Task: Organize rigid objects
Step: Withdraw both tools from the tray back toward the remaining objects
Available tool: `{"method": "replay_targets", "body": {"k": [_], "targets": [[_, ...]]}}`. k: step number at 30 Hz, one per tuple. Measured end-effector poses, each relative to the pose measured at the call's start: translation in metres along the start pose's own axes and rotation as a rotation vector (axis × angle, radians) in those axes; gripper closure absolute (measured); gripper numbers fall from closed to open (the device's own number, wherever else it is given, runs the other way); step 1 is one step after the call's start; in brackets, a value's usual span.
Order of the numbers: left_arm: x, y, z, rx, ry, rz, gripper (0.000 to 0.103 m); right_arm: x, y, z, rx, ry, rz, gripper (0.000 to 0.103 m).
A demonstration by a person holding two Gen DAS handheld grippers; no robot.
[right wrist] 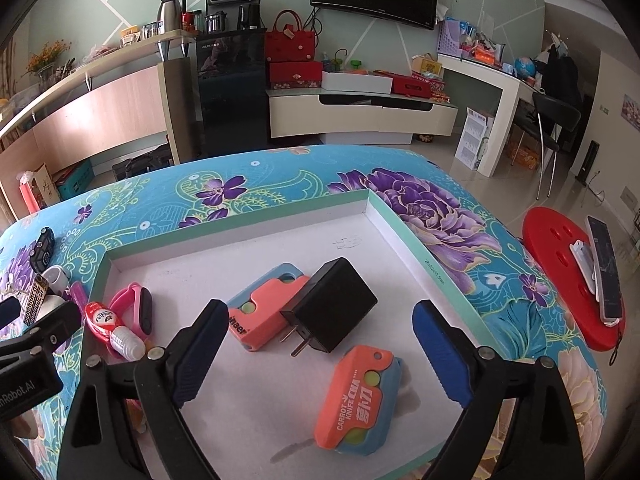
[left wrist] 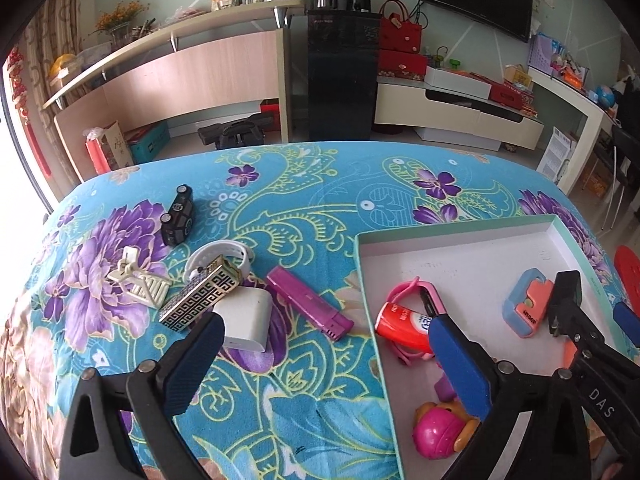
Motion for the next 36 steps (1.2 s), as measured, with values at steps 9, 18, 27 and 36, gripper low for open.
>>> {"method": "replay_targets", "body": {"k": [9,18,27,36], "targets": [[0.012,-0.012,0.033,-0.060,0.129,0.064,0.000,0.001,-0.002,0.012,-0.016,0.038,0.016,0.009],[0.011,-0.001,0.059,-0.098,0.215,0.039,0.000,-0.004,0.008,0.021,-0.063,0.007,0.009,0.009],[0.014,0.008,0.103,-0.205,0.277,0.038,0.000,-0.006,0.012,0.073,-0.191,0.048,0.037,0.009],[0.024,0.013,0.152,-0.304,0.350,0.059,0.000,0.001,0.014,0.123,-0.263,0.124,0.062,0.009]]}}
Point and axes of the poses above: each gripper's, at about its wrist camera, not at the fingertips, and y roughly against the way its jaws point, z to its left, x to its underside, the point moved 3 cm from there along -y, roughly the way its jaws point
